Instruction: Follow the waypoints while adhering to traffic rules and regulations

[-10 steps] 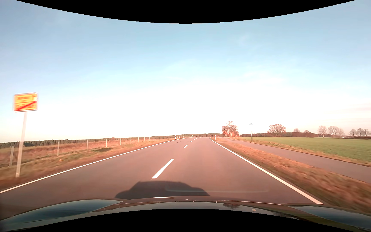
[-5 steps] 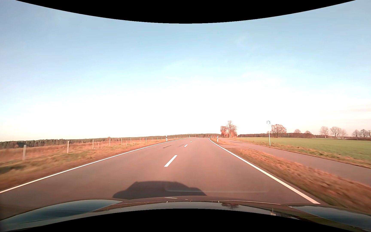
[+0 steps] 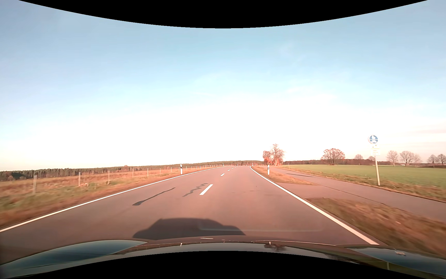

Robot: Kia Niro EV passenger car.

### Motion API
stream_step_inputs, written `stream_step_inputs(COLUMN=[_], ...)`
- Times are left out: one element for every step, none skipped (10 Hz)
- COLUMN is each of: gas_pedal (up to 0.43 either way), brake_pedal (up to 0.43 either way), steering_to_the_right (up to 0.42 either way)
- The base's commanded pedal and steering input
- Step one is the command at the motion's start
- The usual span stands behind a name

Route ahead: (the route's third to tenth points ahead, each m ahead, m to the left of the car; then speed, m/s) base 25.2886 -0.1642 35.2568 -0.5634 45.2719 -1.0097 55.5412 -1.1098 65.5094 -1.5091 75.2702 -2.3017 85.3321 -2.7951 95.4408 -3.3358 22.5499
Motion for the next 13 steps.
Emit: stream_step_inputs(gas_pedal=[0.831, 0.831, 0.831, 0.831, 0.843, 0.843, 0.843, 0.843, 0.843, 0.843, 0.843, 0.843, 0.843], brake_pedal=[0.000, 0.000, 0.000, 0.000, 0.000, 0.000, 0.000, 0.000, 0.000, 0.000, 0.000, 0.000, 0.000], steering_to_the_right=[0.003, 0.003, 0.004, 0.004, 0.004, 0.004, 0.004, 0.004, 0.003, 0.002, 0.002, 0.002, 0.003])
